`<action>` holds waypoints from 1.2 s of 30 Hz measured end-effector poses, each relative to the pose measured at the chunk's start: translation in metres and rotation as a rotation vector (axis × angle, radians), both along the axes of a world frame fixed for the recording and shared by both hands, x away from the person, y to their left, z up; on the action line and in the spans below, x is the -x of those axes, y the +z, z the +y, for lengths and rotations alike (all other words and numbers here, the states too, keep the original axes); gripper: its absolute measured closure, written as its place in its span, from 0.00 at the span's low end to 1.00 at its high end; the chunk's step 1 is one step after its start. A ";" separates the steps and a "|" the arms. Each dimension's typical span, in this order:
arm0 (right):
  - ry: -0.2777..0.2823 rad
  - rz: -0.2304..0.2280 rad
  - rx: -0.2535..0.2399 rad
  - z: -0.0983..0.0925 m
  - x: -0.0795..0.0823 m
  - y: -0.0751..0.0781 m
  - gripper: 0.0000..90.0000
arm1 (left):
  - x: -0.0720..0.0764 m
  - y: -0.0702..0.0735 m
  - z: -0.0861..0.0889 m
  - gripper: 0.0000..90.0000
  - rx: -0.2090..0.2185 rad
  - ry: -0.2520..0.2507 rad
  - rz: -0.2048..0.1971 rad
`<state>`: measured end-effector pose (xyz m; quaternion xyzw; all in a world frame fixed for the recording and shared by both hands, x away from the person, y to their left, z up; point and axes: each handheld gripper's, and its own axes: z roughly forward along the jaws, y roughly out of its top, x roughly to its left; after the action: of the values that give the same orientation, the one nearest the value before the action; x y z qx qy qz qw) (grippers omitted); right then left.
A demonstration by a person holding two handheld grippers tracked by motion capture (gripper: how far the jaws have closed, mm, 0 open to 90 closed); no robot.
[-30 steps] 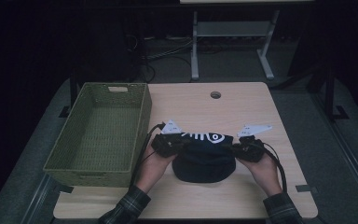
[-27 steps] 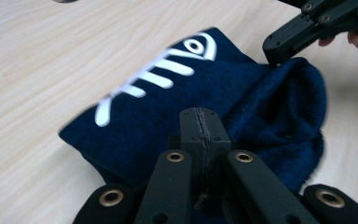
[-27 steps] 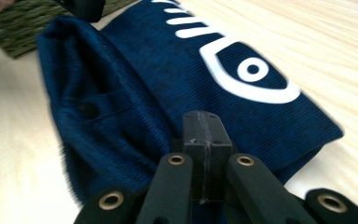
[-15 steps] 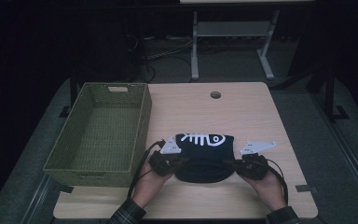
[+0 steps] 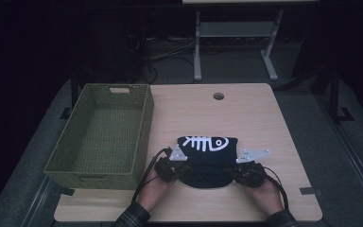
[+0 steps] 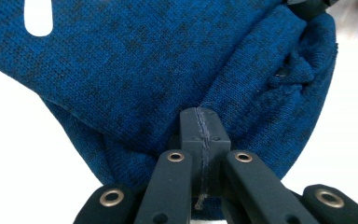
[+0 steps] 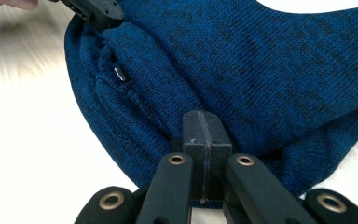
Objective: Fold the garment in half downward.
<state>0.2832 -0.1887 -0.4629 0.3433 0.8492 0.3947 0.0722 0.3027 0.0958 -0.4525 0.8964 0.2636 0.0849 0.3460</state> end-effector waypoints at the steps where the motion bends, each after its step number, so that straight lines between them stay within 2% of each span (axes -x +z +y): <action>1: -0.002 0.001 0.000 0.000 0.000 0.000 1.00 | 0.000 0.000 0.000 1.00 -0.003 0.002 0.001; 5: 0.013 -0.017 0.006 -0.001 0.000 0.005 1.00 | -0.001 0.007 0.001 1.00 0.033 0.012 0.014; 7: 0.007 -0.030 -0.023 -0.002 -0.001 0.012 1.00 | -0.001 0.015 0.002 1.00 0.050 0.014 -0.004; 10: 0.005 -0.065 -0.041 -0.001 -0.006 0.022 1.00 | -0.005 0.029 0.003 1.00 0.088 0.024 -0.041; 13: 0.000 -0.096 -0.050 0.000 -0.017 0.030 1.00 | -0.016 0.039 0.000 1.00 0.106 0.040 -0.080; 15: -0.008 -0.115 -0.059 0.003 -0.027 0.033 1.00 | -0.027 0.041 -0.004 1.00 0.116 0.053 -0.091; 16: -0.011 -0.111 -0.066 0.006 -0.033 0.034 1.00 | -0.033 0.040 -0.006 1.00 0.124 0.062 -0.093; 17: -0.016 -0.116 -0.065 0.008 -0.040 0.034 1.00 | -0.033 0.040 -0.006 1.00 0.124 0.062 -0.093; 18: -0.020 -0.119 -0.066 0.010 -0.046 0.032 1.00 | -0.046 0.035 -0.012 1.00 0.107 0.070 -0.097; 19: -0.025 -0.110 -0.062 0.013 -0.052 0.030 1.00 | -0.051 0.032 -0.014 1.00 0.100 0.080 -0.096; 22: -0.035 -0.100 -0.046 0.019 -0.066 0.021 1.00 | -0.062 0.019 -0.020 1.00 0.071 0.094 -0.079; 23: -0.035 -0.100 -0.046 0.019 -0.066 0.021 1.00 | -0.062 0.019 -0.020 1.00 0.071 0.094 -0.079; 24: -0.045 -0.081 -0.023 0.023 -0.071 0.013 1.00 | -0.067 0.011 -0.022 1.00 0.054 0.100 -0.061; 25: -0.044 -0.080 -0.005 0.025 -0.072 0.009 1.00 | -0.069 0.007 -0.022 1.00 0.038 0.103 -0.053; 28: -0.049 -0.061 0.007 0.025 -0.075 0.001 1.00 | -0.073 -0.001 -0.023 1.00 0.021 0.103 -0.039; 32: -0.054 -0.056 0.017 0.026 -0.074 -0.002 1.00 | -0.074 -0.002 -0.022 1.00 0.008 0.090 -0.046; 36: -0.040 -0.051 0.020 0.031 -0.067 -0.004 1.00 | -0.079 -0.004 -0.018 1.00 0.003 0.103 -0.055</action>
<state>0.3503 -0.1577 -0.4667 0.3491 0.8441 0.3932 0.1052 0.3816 0.0775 -0.4566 0.8785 0.2998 0.1267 0.3496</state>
